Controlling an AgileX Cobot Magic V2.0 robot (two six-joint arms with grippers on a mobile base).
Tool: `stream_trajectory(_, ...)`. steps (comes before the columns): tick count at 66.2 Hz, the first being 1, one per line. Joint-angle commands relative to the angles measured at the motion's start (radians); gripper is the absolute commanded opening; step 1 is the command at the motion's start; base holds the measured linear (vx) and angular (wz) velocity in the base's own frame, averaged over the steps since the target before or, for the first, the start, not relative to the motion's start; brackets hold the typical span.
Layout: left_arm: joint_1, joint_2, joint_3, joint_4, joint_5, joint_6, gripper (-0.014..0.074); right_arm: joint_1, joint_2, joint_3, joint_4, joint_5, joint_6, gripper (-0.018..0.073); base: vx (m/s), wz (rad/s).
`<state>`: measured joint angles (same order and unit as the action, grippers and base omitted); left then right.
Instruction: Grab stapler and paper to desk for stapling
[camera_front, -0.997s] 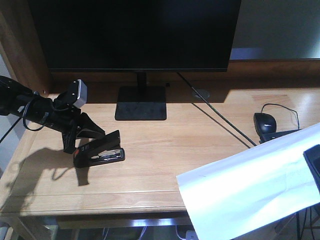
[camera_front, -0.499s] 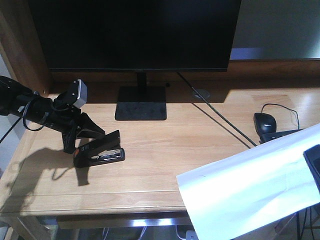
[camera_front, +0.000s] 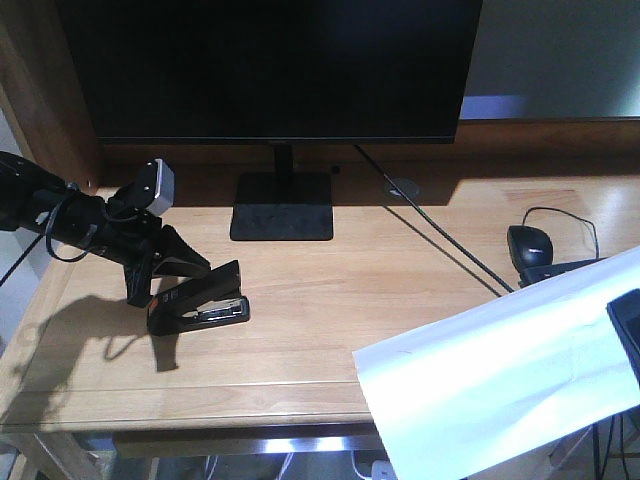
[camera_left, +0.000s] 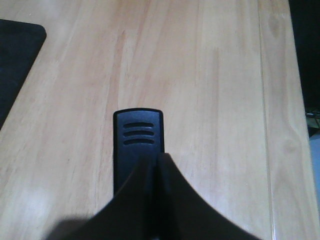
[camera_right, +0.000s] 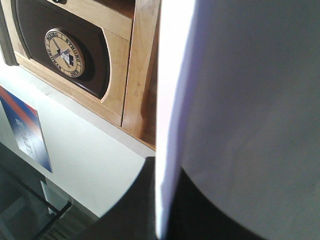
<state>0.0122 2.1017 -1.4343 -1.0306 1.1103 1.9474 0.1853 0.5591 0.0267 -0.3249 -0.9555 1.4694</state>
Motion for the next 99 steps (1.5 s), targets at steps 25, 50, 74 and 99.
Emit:
stream_trajectory(25,-0.004,-0.057,-0.025,-0.057,0.034,-0.01,-0.0006,-0.001,0.001,-0.011,-0.068,-0.094,0.007,-0.0005,0.0,0.0)
stream_trajectory(50,-0.004,-0.057,-0.025,-0.057,0.034,-0.01,-0.0006,-0.001,0.072,-0.31,-0.845,0.063,0.232,-0.0005,0.0,0.0)
stream_trajectory(74,-0.004,-0.057,-0.025,-0.057,0.034,-0.01,-0.0006,0.012,0.337,-0.545,-1.318,0.234,0.441,-0.0005,0.0,0.0)
stream_trajectory(99,-0.004,-0.057,-0.025,-0.057,0.034,-0.01,-0.0006,0.308,0.679,-0.764,-1.407,0.4,0.426,-0.0005,0.0,0.0)
